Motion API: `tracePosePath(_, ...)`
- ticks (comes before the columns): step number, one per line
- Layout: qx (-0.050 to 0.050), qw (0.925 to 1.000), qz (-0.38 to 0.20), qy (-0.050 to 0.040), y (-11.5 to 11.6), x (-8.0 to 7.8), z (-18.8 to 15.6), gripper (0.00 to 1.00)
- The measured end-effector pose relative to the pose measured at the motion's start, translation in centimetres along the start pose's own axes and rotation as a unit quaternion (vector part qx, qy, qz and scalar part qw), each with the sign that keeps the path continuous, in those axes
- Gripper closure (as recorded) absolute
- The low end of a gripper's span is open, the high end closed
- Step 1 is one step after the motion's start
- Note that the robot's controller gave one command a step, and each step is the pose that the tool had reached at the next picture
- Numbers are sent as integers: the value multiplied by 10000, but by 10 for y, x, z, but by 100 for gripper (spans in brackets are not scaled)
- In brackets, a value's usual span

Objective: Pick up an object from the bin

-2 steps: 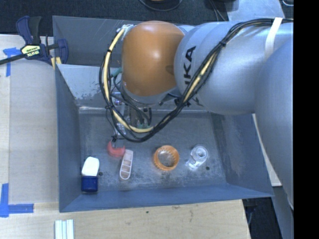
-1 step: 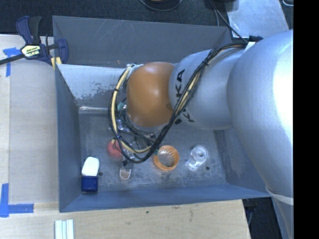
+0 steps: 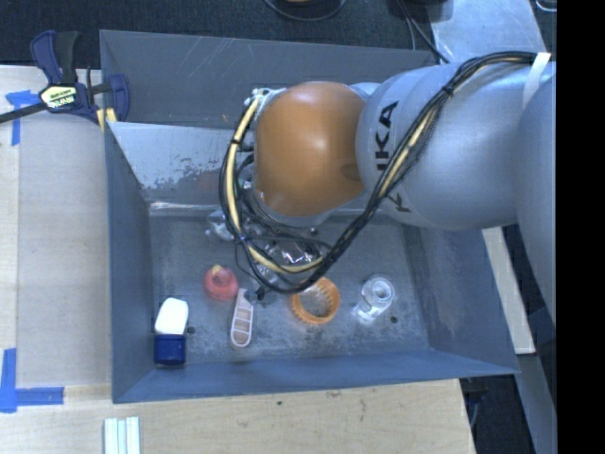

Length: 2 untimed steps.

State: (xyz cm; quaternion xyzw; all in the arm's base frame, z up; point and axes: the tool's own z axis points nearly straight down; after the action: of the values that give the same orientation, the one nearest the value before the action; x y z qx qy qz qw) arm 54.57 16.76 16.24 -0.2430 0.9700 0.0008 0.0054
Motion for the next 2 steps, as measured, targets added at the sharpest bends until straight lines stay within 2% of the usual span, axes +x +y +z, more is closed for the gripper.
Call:
tracePosePath(1,-10,9987,-511,40,6,29,62,0)
tracePosePath(2,-3,9583,-2859,1,5,21,92,0)
